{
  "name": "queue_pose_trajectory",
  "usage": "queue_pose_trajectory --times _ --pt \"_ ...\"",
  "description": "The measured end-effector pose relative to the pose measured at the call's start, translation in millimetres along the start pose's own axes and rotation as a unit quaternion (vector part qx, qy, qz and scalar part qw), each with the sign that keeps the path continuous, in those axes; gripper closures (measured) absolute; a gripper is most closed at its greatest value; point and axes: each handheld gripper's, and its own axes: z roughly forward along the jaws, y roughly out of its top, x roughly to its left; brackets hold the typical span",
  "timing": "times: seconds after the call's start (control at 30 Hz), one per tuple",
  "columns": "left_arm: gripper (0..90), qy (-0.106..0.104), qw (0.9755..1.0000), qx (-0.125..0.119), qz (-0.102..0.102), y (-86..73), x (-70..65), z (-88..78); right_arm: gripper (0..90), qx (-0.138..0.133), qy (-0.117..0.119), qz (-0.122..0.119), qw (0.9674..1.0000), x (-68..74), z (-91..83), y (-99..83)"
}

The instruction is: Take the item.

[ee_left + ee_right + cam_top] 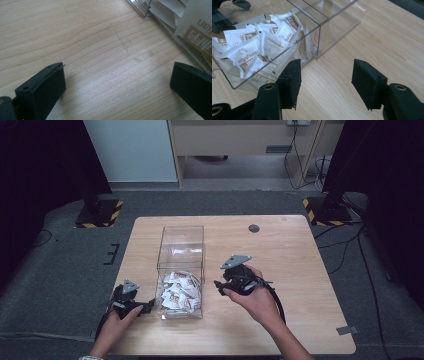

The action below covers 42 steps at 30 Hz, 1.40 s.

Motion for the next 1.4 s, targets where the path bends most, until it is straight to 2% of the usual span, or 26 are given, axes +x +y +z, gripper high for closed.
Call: queue_pose_trajectory --times 0.27,0.37,0.67,1.4 --pt "0.0 0.000 1.0000 0.000 0.000 0.1 0.0 0.0 42.8 -0.006 0.006 -0.019 0.9998 6.2 -1.5 16.8" --pt "0.0 0.000 1.0000 0.000 0.000 0.1 0.0 0.1 43.2 -0.006 0.016 -0.029 0.9994 8.3 -2.0 22.3" --pt "0.0 0.000 1.0000 0.000 0.000 0.0 0.0 0.1 42.8 -0.008 0.026 -0.039 0.9989 16.5 2.1 34.9" --pt "0.0 0.000 1.0000 0.000 0.000 0.0 0.0 0.1 50.3 -0.010 0.048 -0.043 0.9979 36.1 24.5 45.6"
